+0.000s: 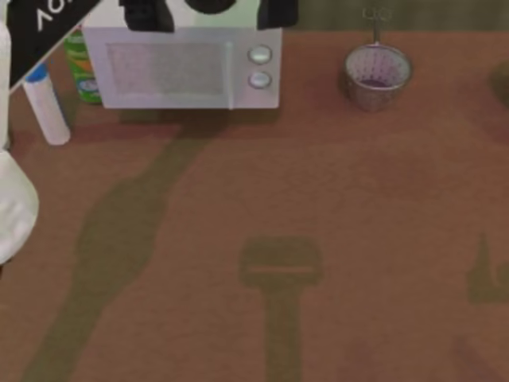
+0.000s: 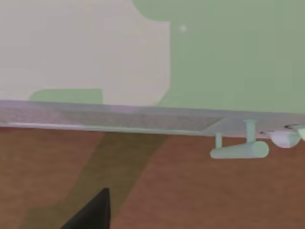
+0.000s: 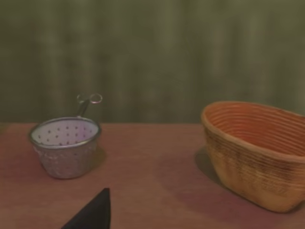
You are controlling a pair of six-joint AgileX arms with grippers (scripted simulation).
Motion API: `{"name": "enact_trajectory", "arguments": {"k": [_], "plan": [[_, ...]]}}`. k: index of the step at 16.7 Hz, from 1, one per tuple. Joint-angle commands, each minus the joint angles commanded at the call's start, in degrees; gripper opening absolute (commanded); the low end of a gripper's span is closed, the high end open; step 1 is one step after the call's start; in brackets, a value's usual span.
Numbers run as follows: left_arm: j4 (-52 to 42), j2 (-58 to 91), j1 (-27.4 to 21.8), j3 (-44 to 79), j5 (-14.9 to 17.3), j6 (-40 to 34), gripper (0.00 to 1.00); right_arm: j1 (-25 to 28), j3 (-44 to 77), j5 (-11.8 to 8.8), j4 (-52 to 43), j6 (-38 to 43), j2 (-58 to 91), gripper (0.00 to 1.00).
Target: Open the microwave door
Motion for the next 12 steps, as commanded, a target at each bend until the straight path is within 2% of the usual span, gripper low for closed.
{"name": "enact_trajectory", "arguments": {"k": [7, 12], "plan": [[0.8, 0.9, 0.3, -0.3, 0.1, 0.3, 1.00, 0.0, 0.0, 0.0, 0.0, 0.0, 0.0, 1.00], [10.3, 5.0, 2.1, -4.7, 1.0, 2.0, 1.00, 0.0, 0.0, 0.0, 0.0, 0.0, 0.0, 1.00]]}}
